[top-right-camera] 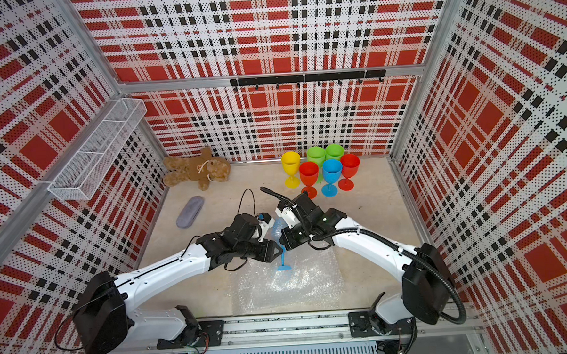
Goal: Unpack wine glasses from bubble wrap
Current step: Unwrap the bubble wrap.
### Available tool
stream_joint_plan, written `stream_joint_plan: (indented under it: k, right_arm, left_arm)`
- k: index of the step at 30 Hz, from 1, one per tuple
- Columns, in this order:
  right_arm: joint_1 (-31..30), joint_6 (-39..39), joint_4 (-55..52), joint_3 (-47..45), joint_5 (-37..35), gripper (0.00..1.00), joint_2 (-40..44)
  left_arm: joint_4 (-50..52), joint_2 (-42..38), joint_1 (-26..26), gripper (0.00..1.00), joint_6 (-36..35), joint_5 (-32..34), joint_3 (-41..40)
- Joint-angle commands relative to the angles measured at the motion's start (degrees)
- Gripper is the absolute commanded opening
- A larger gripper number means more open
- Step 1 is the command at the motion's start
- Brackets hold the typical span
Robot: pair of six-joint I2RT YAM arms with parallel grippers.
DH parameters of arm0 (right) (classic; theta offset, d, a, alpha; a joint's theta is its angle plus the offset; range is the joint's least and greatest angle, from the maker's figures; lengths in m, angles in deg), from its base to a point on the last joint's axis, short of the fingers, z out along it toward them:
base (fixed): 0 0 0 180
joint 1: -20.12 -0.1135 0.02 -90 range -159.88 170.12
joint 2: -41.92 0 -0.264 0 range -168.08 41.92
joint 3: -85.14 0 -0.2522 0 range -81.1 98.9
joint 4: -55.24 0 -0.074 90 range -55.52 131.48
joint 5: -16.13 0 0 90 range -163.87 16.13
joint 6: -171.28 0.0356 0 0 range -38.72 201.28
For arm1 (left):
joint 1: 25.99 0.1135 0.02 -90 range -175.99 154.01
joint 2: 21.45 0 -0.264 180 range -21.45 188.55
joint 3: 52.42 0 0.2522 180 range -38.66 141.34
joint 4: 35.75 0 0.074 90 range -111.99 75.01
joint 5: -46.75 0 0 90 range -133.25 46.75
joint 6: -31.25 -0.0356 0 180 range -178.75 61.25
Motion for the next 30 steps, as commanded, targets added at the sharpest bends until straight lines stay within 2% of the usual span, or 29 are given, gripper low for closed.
stream_joint_plan:
  k: [1,7,9,12,16,18,30]
  right_arm:
    - [-0.42,0.43,0.92,1.46,1.67,0.00,-0.15]
    - [-0.49,0.51,1.38,0.54,2.72,0.00,-0.91]
    - [-0.45,0.44,1.48,0.06,2.80,0.00,-0.97]
    - [-0.42,0.07,1.44,-0.21,2.33,0.00,-1.02]
    - [-0.44,-0.75,0.78,-0.76,0.57,0.00,-1.27]
    - [-0.45,-1.74,-1.24,-0.26,-1.31,0.00,-1.40]
    - [0.94,-3.14,-6.78,-2.27,-11.54,0.00,1.86]
  left_arm:
    - [-0.01,1.26,-1.06,0.53,-0.96,2.89,2.03]
    - [-0.90,2.37,-0.54,0.54,0.30,5.86,2.43]
    - [-1.10,2.79,-0.46,0.49,0.41,6.13,2.71]
    - [-1.56,2.83,-0.20,0.33,0.50,5.90,2.75]
    - [-2.97,2.23,0.26,0.08,1.23,4.39,2.40]
    - [-3.92,1.46,0.25,0.00,1.79,3.14,1.77]
    - [-5.08,-10.28,3.98,0.00,9.56,-3.52,-7.74]
